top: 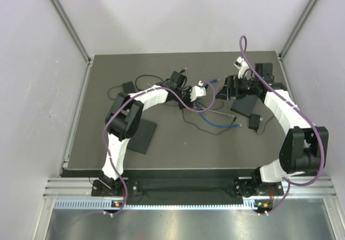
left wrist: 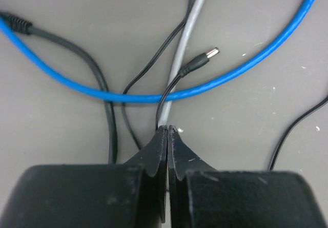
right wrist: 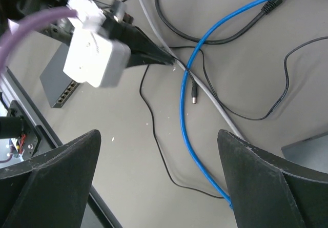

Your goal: Insert the plug into the switch port

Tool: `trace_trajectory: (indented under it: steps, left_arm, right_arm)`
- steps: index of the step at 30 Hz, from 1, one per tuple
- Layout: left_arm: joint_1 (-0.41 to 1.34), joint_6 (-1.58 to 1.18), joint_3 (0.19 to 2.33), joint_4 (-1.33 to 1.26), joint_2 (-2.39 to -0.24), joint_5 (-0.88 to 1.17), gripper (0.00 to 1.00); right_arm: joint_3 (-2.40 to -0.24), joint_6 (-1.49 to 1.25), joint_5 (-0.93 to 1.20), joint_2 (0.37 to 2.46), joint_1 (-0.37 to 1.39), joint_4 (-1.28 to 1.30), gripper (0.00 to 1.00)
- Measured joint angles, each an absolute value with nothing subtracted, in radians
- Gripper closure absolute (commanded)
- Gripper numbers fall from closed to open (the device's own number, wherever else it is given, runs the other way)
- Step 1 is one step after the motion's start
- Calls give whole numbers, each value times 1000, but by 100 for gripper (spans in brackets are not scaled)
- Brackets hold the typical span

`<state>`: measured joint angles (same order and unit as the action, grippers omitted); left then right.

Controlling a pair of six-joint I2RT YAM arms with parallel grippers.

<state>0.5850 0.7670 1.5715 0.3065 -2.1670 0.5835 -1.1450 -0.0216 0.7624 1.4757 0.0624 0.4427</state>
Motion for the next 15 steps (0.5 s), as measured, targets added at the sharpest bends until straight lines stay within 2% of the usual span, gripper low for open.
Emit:
trace_trajectory:
  steps: [2, 3, 4, 5, 6, 8, 9, 12, 15]
  left_arm:
    - [576, 756, 1571, 308, -2161, 585, 100]
    - [572, 758, 1572, 310, -2157, 586, 92]
    - [569, 764, 1575, 320, -2152, 587, 78]
    - [566, 774, 1579, 326, -2148, 589, 70]
    - [563, 782, 1584, 331, -2144, 595, 63]
    - [559, 793, 1584, 333, -2134, 610, 57]
    - [558, 801, 1579, 331, -2124, 623, 48]
    - [556, 821, 1517, 290, -2080, 677, 45]
    - [555, 844, 1495, 275, -2066, 726, 54]
  right_arm:
    - [-1147, -21, 763, 1486, 62, 443, 1]
    - [-1148, -20, 763, 1492, 62, 443, 0]
    - [-1150, -20, 764, 1501, 62, 443, 0]
    - [-1152, -20, 764, 1507, 62, 444, 0]
    - [-1154, -17, 764, 1514, 62, 444, 0]
    - [-1155, -6, 765, 1519, 62, 450, 0]
    - [-1155, -2, 765, 1519, 62, 452, 1]
    - [-1155, 7, 765, 1519, 62, 454, 0]
    - [-1155, 8, 766, 1519, 62, 456, 0]
